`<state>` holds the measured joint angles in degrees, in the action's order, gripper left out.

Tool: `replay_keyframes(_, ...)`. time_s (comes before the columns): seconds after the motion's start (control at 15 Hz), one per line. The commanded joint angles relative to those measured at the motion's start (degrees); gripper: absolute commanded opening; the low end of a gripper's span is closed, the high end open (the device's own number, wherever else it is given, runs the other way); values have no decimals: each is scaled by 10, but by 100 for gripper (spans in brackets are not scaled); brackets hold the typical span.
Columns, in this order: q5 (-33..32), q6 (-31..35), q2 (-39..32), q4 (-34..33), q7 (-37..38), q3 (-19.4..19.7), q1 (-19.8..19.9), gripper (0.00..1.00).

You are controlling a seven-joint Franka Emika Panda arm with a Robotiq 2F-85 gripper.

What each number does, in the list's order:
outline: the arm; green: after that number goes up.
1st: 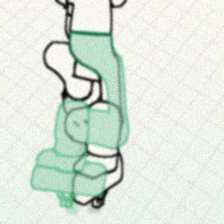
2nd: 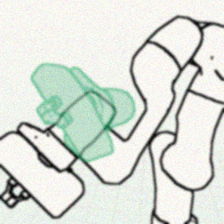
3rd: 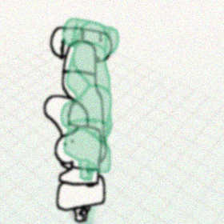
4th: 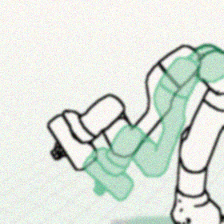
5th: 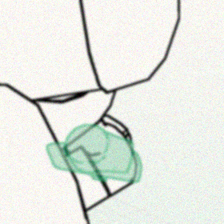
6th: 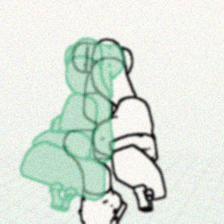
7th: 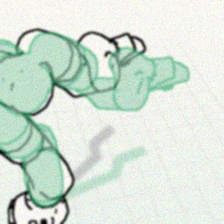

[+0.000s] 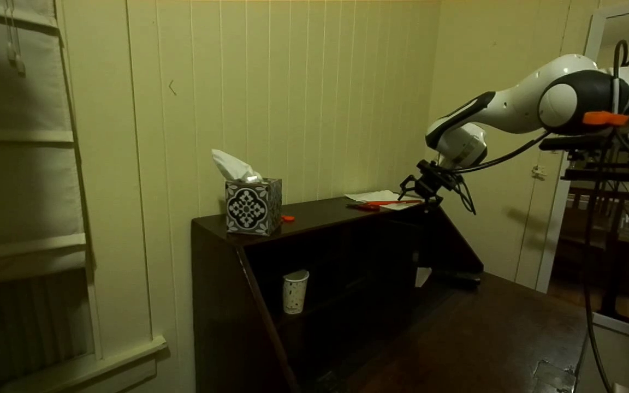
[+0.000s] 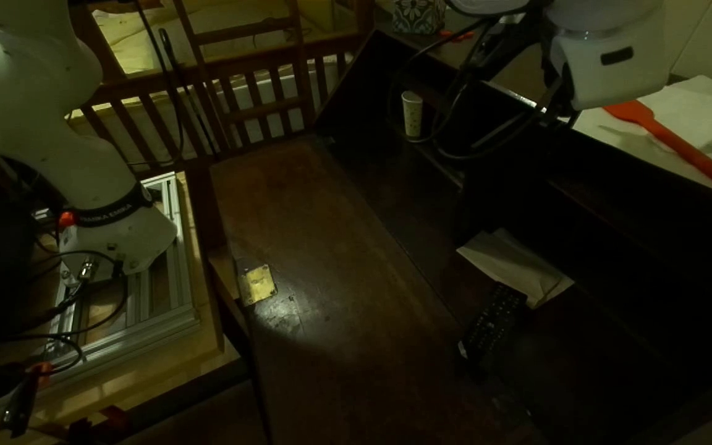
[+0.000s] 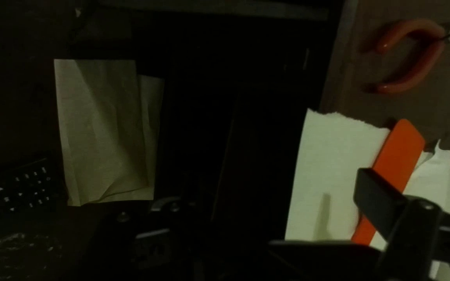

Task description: Put the paper towel on the bottom level

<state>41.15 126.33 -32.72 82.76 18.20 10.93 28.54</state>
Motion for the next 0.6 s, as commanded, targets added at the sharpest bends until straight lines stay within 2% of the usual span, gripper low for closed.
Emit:
replay_keyframes(0.0, 28, 26, -31, -24, -38, -12, 3, 100)
replay_keyframes(0.33, 126, 64, -55, -42, -124, -53, 26, 100)
replay_keyframes(0.53, 173, 55, -53, -50, -156, -56, 29, 92)
